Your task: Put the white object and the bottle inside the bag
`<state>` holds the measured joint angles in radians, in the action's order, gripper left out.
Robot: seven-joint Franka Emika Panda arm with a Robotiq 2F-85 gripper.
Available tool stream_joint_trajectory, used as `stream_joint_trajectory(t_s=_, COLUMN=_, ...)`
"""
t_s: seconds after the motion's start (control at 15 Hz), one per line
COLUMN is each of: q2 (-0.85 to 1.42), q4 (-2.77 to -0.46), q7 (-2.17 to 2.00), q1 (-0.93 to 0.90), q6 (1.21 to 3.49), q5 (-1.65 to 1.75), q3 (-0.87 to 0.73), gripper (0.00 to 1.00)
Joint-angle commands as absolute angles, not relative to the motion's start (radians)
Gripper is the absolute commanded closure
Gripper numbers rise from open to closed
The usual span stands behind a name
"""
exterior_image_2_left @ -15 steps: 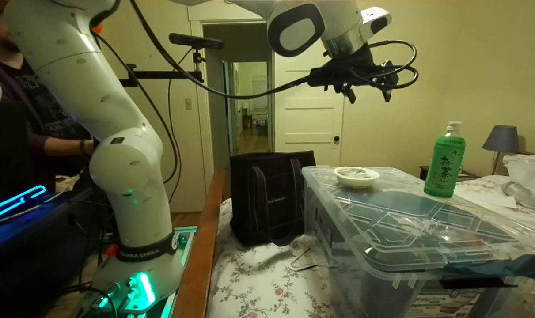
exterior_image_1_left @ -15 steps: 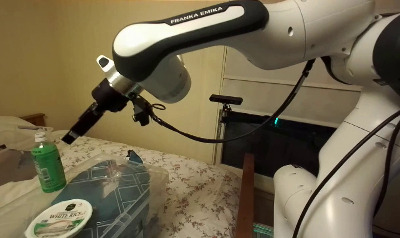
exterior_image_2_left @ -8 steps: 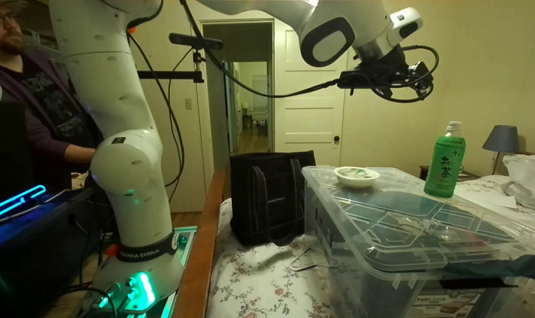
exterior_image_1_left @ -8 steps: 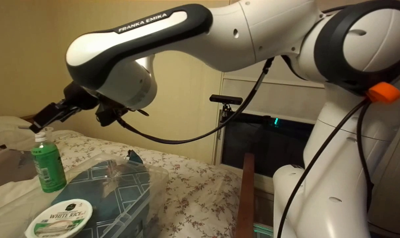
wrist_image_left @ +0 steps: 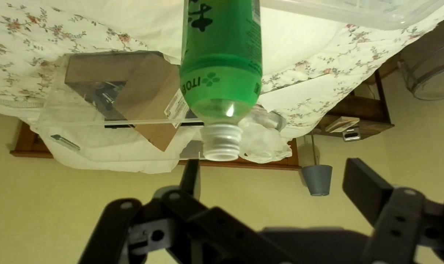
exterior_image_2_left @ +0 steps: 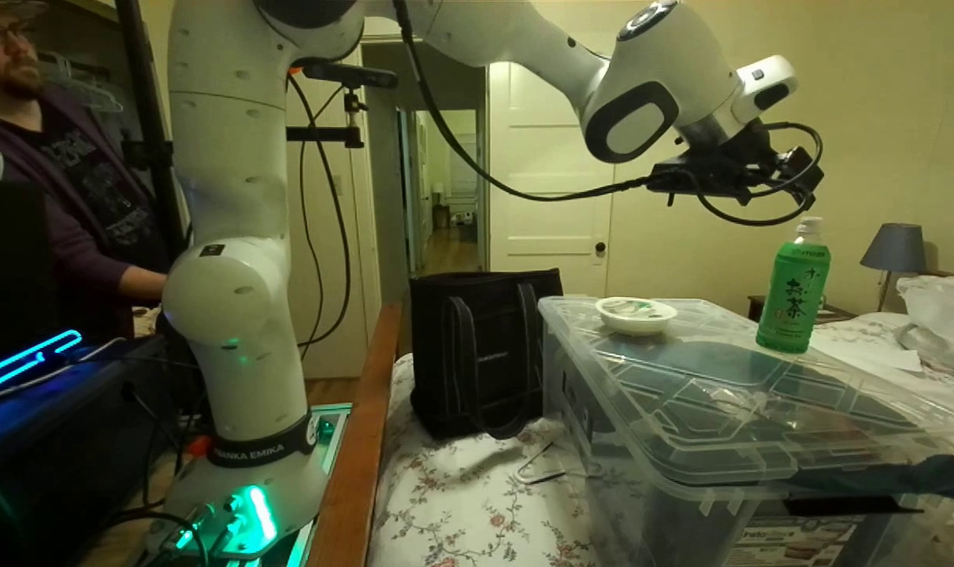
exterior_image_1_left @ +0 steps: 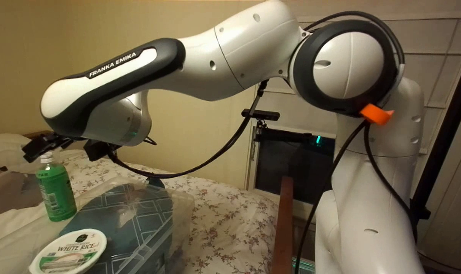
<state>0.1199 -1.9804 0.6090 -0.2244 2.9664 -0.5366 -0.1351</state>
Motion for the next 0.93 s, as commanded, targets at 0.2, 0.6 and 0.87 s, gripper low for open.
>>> stream_joint_trajectory(t_s=0.2, q2=0.232, q4=-1.880, q7=0.498, q1=-0.244, q6=3.009, q5=-0.467, q3=-0.184, gripper=0.00)
stream_joint_trajectory(t_s=0.6, q2=0.273, q4=-1.838, q7=0.480, q1=-0.251, q6=3.009, q5=-0.482, q3=-0.185, gripper=0.39)
stream_joint_trajectory(t_s=0.87, q2=0.293, q4=-1.826, q7=0.469, q1=-0.260, q6=3.019, q5=-0.476, q3=-0.194, gripper=0.47)
